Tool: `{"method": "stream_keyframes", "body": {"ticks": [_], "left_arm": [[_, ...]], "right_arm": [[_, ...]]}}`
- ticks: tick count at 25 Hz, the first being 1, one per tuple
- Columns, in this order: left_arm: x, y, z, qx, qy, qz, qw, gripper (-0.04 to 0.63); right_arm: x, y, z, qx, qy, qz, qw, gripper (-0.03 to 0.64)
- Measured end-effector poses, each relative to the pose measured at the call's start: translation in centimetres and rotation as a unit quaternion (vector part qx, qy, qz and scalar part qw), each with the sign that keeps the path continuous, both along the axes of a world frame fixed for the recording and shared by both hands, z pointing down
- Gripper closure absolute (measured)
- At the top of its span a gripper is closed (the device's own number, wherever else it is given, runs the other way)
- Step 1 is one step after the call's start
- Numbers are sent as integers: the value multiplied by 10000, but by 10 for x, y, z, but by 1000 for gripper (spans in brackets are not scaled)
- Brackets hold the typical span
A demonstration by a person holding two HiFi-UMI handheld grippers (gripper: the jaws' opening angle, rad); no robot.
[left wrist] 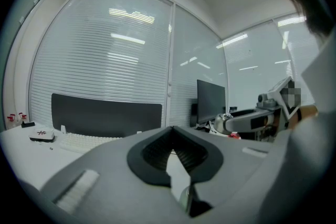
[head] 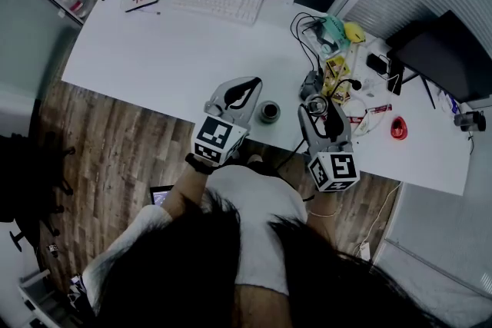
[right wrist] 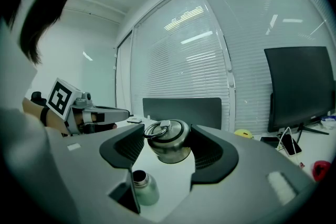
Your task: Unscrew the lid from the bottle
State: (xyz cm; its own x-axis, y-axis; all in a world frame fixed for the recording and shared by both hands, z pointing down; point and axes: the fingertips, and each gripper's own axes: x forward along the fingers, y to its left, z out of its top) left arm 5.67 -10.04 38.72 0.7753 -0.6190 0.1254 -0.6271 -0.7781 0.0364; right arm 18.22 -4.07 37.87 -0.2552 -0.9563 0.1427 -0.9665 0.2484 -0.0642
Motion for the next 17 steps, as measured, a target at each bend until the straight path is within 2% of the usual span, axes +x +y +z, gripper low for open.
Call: {"method": "stream_keyframes", "body": {"ticks": [17], "left_arm": [[-8, 5, 2, -12, -7, -6, 10000, 537]], "right_arm": [[-9, 6, 3, -52, -10, -30, 10000, 347]]}}
